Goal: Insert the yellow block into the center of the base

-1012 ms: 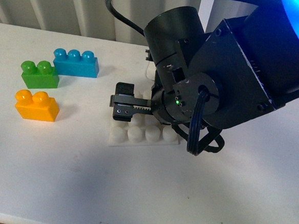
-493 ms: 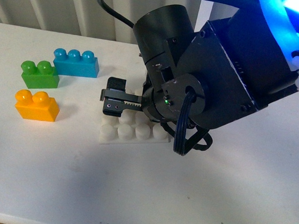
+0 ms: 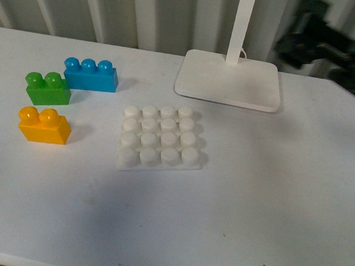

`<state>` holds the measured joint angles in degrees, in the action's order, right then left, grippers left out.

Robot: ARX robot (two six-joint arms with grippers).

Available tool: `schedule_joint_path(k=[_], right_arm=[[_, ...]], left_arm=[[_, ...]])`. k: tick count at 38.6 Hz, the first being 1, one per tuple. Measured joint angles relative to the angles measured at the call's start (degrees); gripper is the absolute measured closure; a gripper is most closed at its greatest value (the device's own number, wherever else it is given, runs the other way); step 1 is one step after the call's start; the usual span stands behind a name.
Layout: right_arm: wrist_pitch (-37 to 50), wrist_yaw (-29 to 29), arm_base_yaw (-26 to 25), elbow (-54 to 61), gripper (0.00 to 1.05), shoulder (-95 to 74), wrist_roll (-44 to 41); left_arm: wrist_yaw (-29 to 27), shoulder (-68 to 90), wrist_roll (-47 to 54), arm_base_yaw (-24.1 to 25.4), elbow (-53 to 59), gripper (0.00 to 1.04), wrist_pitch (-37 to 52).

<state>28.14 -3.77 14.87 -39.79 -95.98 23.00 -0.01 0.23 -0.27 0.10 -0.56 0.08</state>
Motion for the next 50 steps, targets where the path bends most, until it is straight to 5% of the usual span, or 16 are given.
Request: schedule_joint_path(k=[5,8,11,28,39,50], right_arm=[[0.0,-2.5,-5.4,8.6,0.1,12.3,-4.2],[13.7,6.1,-7.8,16.7,0.22,18.9,-11.5],[20.1,5.8,-11.5,22.9,0.35,27.1,-16.8],[15.6,3.9,-14.8,33.8,1.04,45.6,-22.6],[13.4,3.9,-14.8,38.5,1.04,53.0,-22.8],[1.7,3.9,-14.8,39.5,1.04,65.6,-22.8]], left_arm=[[0.0,0.0,0.0,0.0,0.0,0.06,0.0],[0.1,0.0,0.0,0.0,0.0,0.06,0.0],[-0.1,0.0,0.0,0.0,0.0,0.06,0.0],[0.0,0.0,0.0,0.0,0.0,0.06,0.0],[0.0,0.0,0.0,0.0,0.0,0.06,0.0],[0.0,0.0,0.0,0.0,0.0,0.06,0.0]])
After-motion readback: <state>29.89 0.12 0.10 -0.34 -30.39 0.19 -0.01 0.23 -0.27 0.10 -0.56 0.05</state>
